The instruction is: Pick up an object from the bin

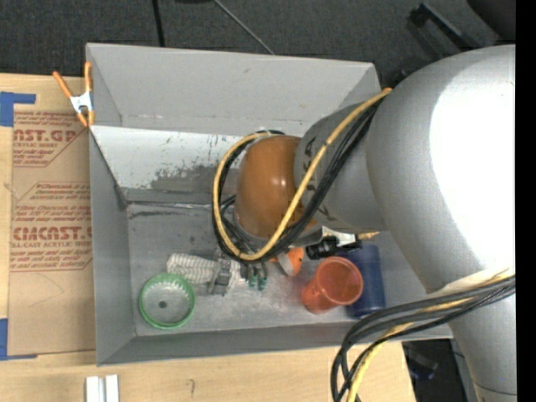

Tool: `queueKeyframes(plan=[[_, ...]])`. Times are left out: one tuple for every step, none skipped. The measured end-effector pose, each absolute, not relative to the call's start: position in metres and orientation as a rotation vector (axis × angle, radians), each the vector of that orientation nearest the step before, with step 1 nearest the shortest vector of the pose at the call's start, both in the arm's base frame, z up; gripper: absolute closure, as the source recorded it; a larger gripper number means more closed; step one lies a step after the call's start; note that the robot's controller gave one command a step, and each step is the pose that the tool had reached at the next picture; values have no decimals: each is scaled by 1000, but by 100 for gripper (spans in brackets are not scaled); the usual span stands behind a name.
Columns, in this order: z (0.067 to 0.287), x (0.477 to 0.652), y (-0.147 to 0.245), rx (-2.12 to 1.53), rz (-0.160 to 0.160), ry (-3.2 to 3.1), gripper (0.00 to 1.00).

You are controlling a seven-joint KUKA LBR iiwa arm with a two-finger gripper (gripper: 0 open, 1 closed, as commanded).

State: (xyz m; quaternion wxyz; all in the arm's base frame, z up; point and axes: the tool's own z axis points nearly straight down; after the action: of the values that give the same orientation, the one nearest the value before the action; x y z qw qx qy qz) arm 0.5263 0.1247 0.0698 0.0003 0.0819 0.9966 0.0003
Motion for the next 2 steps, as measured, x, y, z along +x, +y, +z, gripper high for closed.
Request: queueKeyframes(plan=[[70, 526, 125, 258, 1, 3130, 100], [70, 526, 125, 258, 1, 3131, 100]])
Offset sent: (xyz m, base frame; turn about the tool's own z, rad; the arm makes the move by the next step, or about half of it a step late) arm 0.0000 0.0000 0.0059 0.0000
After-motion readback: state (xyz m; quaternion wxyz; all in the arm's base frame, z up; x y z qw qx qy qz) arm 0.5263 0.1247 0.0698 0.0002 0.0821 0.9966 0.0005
